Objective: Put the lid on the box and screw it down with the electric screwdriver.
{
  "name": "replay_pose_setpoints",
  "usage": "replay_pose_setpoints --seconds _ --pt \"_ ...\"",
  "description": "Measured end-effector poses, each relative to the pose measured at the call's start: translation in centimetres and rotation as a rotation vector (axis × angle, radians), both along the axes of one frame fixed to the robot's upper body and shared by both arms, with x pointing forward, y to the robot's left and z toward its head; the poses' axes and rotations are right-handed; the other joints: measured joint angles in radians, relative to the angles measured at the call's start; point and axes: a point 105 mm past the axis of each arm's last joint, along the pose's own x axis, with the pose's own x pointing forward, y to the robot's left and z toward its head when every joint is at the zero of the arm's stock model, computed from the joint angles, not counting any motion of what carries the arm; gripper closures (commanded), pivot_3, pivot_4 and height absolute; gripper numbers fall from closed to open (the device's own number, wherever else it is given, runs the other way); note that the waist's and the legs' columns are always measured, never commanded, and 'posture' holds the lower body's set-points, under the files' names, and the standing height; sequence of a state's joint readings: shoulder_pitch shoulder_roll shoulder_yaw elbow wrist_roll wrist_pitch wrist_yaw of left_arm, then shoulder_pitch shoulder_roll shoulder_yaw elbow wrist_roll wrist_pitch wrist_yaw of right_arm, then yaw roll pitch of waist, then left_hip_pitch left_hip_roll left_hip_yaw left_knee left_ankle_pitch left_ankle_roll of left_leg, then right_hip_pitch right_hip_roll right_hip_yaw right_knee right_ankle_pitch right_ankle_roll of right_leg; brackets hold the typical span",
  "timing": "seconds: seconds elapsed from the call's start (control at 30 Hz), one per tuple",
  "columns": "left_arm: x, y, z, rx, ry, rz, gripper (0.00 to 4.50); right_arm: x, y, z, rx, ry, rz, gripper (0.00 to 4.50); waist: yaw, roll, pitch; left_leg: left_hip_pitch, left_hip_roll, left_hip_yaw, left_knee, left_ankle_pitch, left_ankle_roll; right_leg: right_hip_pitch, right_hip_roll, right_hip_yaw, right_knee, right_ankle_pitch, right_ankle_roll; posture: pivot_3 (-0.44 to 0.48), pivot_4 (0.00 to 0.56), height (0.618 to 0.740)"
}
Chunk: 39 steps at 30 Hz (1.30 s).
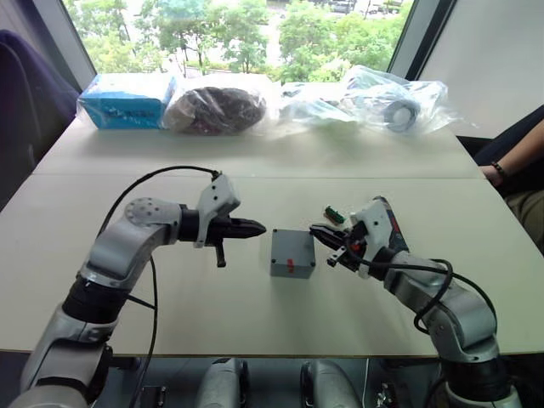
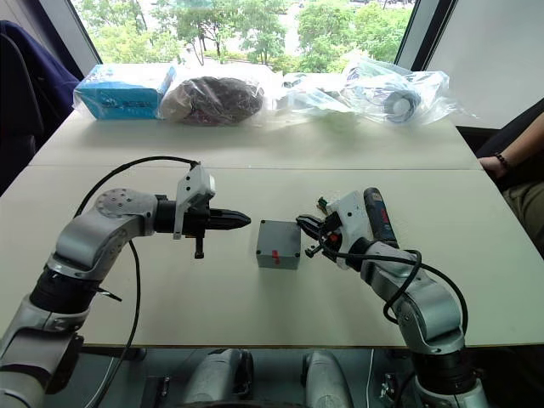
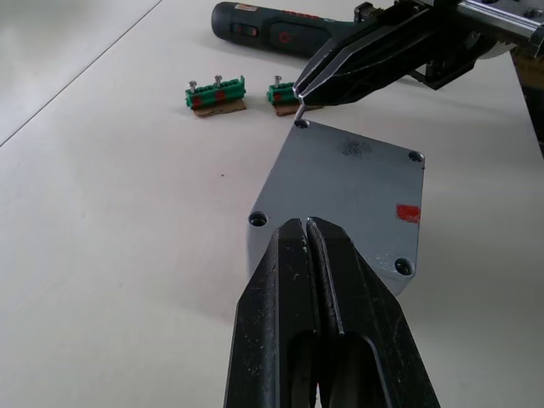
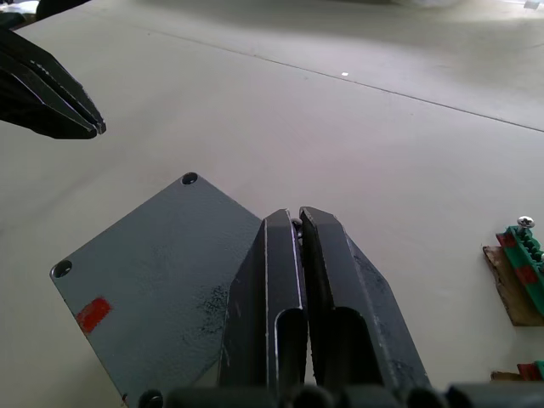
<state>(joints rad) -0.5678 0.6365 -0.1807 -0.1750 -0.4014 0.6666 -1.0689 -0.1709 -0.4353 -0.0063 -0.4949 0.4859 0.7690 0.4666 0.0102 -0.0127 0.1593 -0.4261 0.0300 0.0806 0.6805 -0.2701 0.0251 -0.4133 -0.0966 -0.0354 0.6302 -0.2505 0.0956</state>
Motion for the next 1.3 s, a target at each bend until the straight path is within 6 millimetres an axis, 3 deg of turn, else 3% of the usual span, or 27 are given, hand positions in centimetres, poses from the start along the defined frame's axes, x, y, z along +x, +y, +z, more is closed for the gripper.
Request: replay_pose_setpoints --seconds 0.77,0.9,1.13,1.2,1.3 --pt "0.1 -0.1 -0.1 0.007 -0.018 0.001 4.5 0.1 0.1 -1.0 -0.049 0.016 0.015 4.44 0.0 0.0 0.0 0.0 0.0 0.0 0.0 0.0 0.0 0.0 0.0 0.0 0.0 0.0 0.0 0.0 0.15 0.74" --pt "0.2 -0.1 -0.1 0.006 -0.02 0.002 4.5 0.3 -0.1 -1.2 -0.06 0.022 0.015 3.35 0.0 0.0 0.0 0.0 0.0 0.0 0.0 0.0 0.0 0.0 0.0 0.0 0.0 0.0 0.0 0.0 0.15 0.74" --pt "0.2 -0.2 -0.1 0.0 -0.019 0.003 4.5 0.7 -0.4 -0.5 -0.054 0.0 0.003 0.47 0.001 0.0 0.0 0.0 0.0 0.0 0.0 0.0 0.0 0.0 0.0 0.0 0.0 0.0 0.0 0.0 0.15 0.74" --pt "0.2 -0.2 -0.1 0.0 -0.016 0.002 4.5 0.9 -0.8 -0.1 -0.05 -0.011 -0.007 0.02 0.001 0.0 0.0 0.0 0.0 0.0 0.0 0.0 0.0 0.0 0.0 0.0 0.0 0.0 0.0 0.0 0.15 0.74" --pt "0.3 -0.7 0.4 -0.027 -0.004 -0.007 4.5 1.7 -2.0 1.7 0.015 -0.009 -0.069 0.02 0.001 0.0 0.0 0.0 0.0 0.0 0.0 0.0 0.0 0.0 0.0 0.0 0.0 0.0 0.0 0.0 0.15 0.74"
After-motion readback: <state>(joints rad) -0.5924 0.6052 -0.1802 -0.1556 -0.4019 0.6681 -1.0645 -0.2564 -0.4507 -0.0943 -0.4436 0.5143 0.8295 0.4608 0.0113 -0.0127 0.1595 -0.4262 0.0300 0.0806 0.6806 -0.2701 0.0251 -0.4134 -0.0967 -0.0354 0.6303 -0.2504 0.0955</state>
